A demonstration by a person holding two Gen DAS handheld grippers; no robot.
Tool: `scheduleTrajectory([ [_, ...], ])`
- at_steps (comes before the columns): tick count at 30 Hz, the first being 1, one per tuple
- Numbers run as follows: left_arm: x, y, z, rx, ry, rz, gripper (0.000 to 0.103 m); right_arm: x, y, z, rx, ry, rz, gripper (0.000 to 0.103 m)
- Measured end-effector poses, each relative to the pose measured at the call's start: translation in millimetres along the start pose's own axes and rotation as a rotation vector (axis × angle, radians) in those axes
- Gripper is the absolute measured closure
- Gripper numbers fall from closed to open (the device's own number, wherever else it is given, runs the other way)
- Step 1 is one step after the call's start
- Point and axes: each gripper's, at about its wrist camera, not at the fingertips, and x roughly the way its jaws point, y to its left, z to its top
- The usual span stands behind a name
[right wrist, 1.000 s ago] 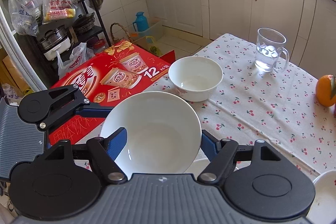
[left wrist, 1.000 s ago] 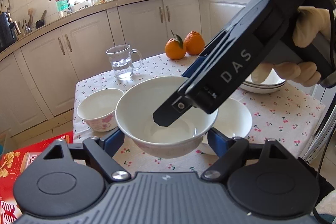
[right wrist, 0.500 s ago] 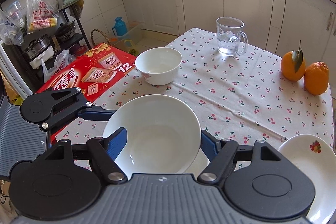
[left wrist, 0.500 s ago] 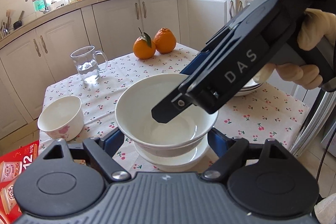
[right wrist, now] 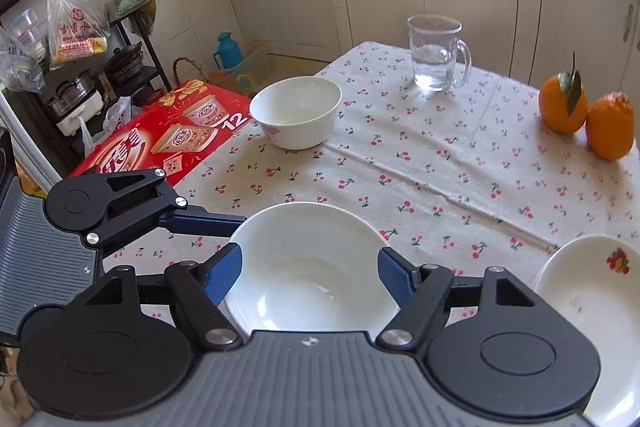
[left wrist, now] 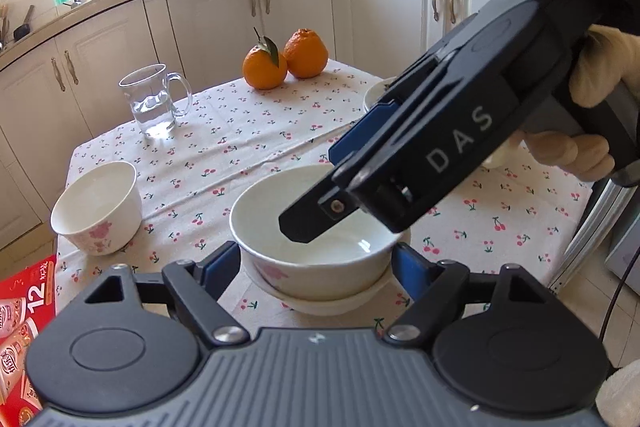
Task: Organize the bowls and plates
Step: 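Carry the bowl with the right gripper and lower it into the placed bowl, then open the right gripper and withdraw it from the nested bowls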
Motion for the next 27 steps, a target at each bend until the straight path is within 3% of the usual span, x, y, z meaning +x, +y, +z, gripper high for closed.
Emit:
scheduleTrajectory([
  [12, -16, -3, 0, 0.028, -0.039, -0.004, 0.019, -8, -13, -10, 0.027, -0.026, -0.030, 0.023],
  [17, -19, 0, 4, 0.011, -0.076, -0.004, 0.019, -14, -17, -13, 0.042, -0.045, -0.068, 0.020],
  [27, -17, 19, -5, -0.045, -0.073, 0.011, 0.019, -16, -17, -9, 0.038, -0.043, -0.102, 0.016],
])
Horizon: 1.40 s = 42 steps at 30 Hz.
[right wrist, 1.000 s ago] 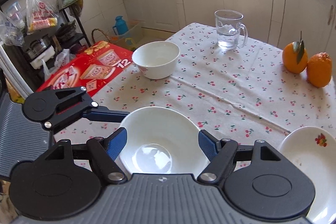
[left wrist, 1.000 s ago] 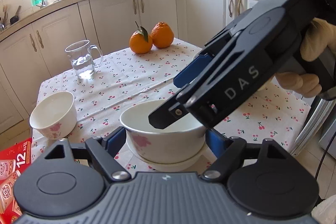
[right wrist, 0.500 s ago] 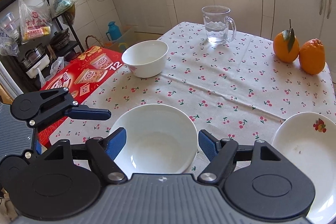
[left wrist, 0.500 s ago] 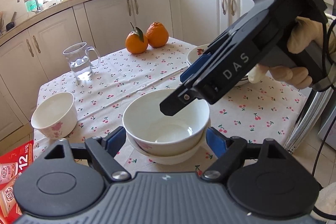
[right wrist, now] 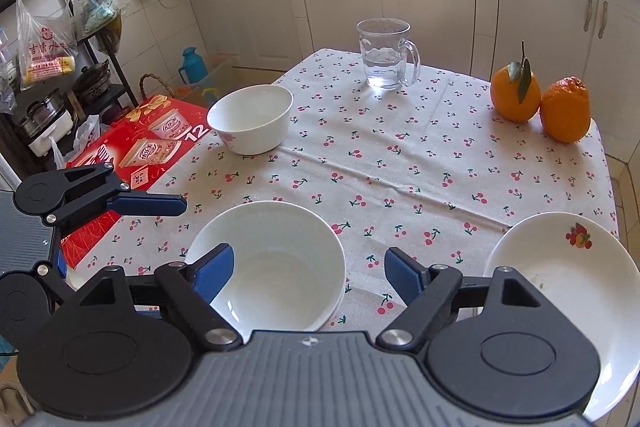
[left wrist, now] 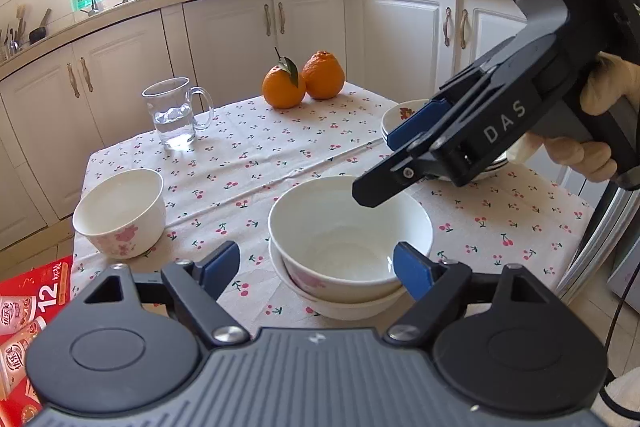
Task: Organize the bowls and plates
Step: 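Open the right gripper and withdraw it from the nested bowls, then grasp the rim of the remaining white bowl with the right gripper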
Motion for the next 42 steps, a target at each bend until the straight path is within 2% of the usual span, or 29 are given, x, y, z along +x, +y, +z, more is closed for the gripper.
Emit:
scheduleTrajectory([
  [6, -9, 17, -3, -0.012, -0.020, 0.043, 0.017, 3, 15, 15, -0.054, -0.014, -0.012, 0.005],
  [15, -2, 76, -12, -0.062, -0.005, 0.203, 0.015, 24, 48, 56, -0.194, -0.060, 0.001, 0.004],
  [20, 7, 106, -13, -0.105, -0.007, 0.229, 0.015, 49, 64, 84, -0.271, -0.068, -0.020, 0.000],
  [28, 36, 133, -11, -0.111, -0.003, 0.237, 0.015, 106, 75, 121, -0.357, 0.061, 0.041, 0.000],
  [32, 49, 141, -11, -0.119, -0.009, 0.233, 0.015, 130, 76, 132, -0.387, 0.094, 0.070, 0.000],
  [38, 64, 153, -16, -0.149, -0.001, 0.215, 0.015, 163, 64, 152, -0.341, 0.134, 0.142, 0.001],
  [42, 69, 158, -18, -0.166, -0.008, 0.206, 0.015, 184, 53, 163, -0.287, 0.165, 0.162, 0.008],
])
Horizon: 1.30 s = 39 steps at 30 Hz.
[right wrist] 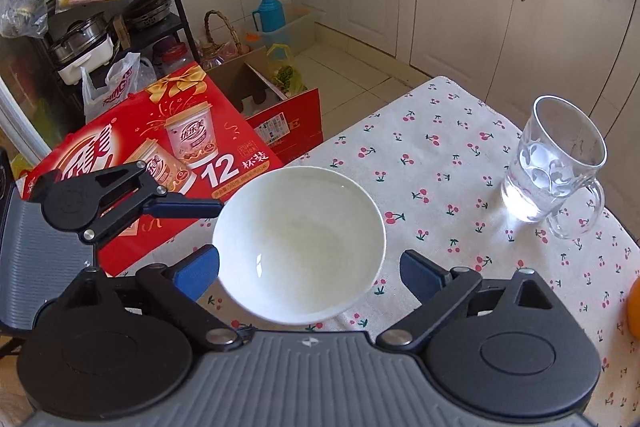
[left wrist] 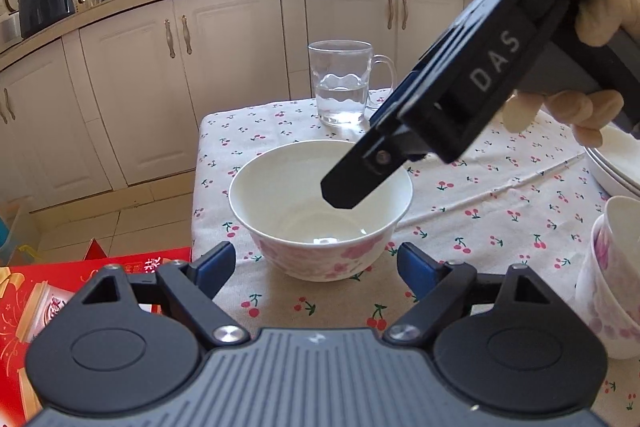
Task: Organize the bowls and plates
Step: 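Grasp the rim of the remaining white bowl with the right gripper, then carry the bowl with the right gripper and lower it onto the nested bowls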
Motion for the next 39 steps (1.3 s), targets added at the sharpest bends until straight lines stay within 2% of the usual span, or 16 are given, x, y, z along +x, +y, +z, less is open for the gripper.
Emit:
scheduleTrajectory([
  [2, 2, 0, 1, 0.001, -0.006, -0.007, 0.015, 6, -6, 3, 0.015, 0.009, 0.014, 0.015],
  [17, 12, -1, 8, 0.033, -0.005, -0.011, 0.017, 33, -24, 7, 0.059, 0.035, 0.063, 0.032],
  [28, 8, -4, 14, 0.023, 0.021, -0.023, 0.017, 28, -25, 3, 0.086, 0.025, 0.081, 0.033],
  [39, -31, -29, 23, 0.060, 0.003, -0.037, 0.017, -9, -9, -12, 0.088, 0.004, 0.063, 0.033],
])
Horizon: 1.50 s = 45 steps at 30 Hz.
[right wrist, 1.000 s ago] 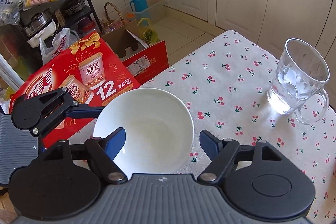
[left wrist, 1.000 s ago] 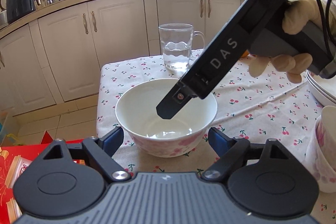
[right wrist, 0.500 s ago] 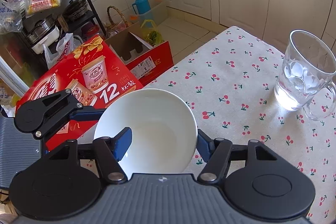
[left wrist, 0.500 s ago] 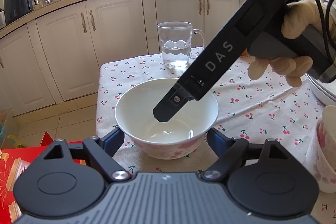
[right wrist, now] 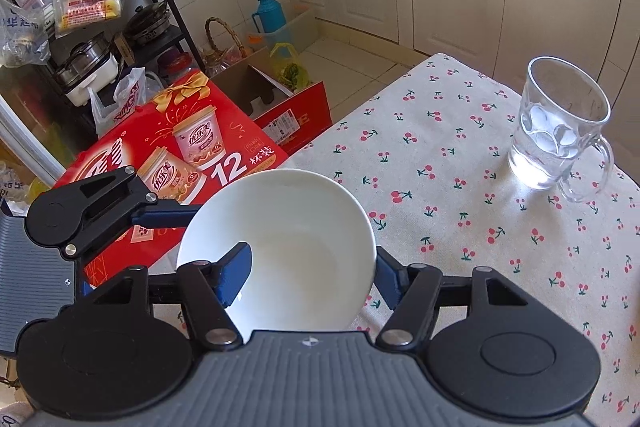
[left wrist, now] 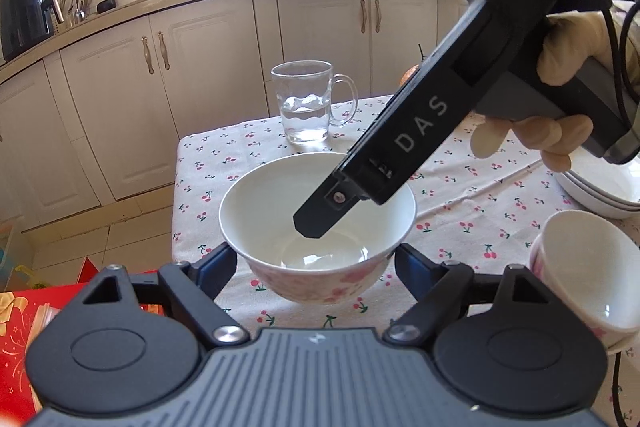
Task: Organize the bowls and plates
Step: 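Carry the bowl with the right gripper and lower it onto the nested bowls, then open the right gripper and withdraw it from the bowl stack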
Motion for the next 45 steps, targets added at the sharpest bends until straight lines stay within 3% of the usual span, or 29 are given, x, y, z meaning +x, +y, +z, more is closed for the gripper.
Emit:
scheduleTrajectory([
  [16, -72, -71, 10, 0.067, -0.053, -0.041, 0.017, -95, 35, -60, 0.042, -0.065, -0.041, 0.032],
  [24, -83, -104, 7, 0.085, -0.053, -0.094, 0.017, -131, 41, -100, 0.070, -0.096, -0.075, 0.032],
  [34, -74, -131, -1, 0.096, -0.018, -0.163, 0.017, -144, 31, -144, 0.133, -0.097, -0.107, 0.032],
  [45, -66, -132, -10, 0.079, 0.014, -0.187, 0.017, -135, 28, -159, 0.154, -0.086, -0.111, 0.032],
])
